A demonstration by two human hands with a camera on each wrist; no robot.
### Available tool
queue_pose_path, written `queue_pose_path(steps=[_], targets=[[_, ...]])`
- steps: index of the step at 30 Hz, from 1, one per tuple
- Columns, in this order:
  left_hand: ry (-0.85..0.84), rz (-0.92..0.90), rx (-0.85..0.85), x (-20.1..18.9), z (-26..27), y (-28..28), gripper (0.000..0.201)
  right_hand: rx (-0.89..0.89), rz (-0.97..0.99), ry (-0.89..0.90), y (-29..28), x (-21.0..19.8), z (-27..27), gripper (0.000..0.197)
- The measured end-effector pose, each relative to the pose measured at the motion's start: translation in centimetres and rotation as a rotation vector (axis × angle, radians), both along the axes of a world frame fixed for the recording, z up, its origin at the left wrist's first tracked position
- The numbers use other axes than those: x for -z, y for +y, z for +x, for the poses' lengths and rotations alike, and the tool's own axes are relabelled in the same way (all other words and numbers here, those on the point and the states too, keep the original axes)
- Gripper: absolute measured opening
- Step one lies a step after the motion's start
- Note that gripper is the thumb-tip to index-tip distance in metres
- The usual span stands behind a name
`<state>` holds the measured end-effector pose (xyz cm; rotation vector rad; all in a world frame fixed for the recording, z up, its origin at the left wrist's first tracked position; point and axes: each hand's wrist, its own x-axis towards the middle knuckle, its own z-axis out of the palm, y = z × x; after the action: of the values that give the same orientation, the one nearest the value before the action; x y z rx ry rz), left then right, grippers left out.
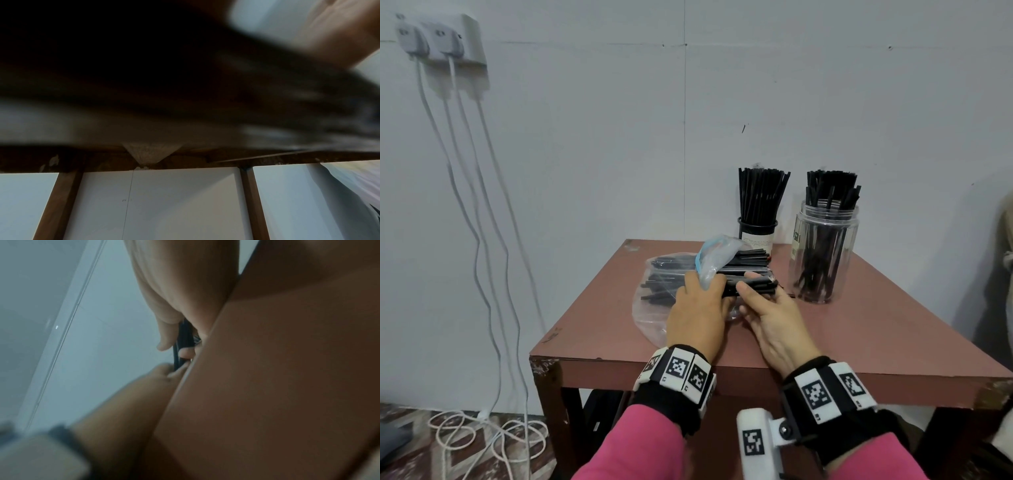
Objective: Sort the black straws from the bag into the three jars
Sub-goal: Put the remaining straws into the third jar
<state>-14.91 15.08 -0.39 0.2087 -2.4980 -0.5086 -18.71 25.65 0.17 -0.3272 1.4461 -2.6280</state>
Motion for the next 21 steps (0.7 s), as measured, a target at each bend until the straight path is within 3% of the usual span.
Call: queue_pose_path(steps=[5, 8, 11, 17, 21], targets=[[-0.021, 0.062, 0.038, -0.2, 0.0, -0.1, 0.030, 0.196, 0.080, 0.020, -1.8, 0.6, 0.2, 0.018], [-0.074, 0.047, -0.070, -0.2, 0.0, -0.2, 0.038, 0.310, 0.096, -0.009, -1.2, 0.5, -0.1, 0.012], [-0.111, 0.057, -0.154, -0.2, 0.0, -0.5, 0.037, 0.416, 0.138, -0.024, -0.6, 0.6, -0.5, 0.018], [-0.118, 0.044, -0.164, 0.0, -0.1, -0.4, 0.034, 0.544, 0.196, -0.020, 0.4, 0.8, -1.0, 0.020], [-0.132, 0.032, -0.139, 0.1, -0.3, -0.5, 0.034, 0.499, 0.109, -0.040, -0.3, 0.6, -0.8, 0.017]])
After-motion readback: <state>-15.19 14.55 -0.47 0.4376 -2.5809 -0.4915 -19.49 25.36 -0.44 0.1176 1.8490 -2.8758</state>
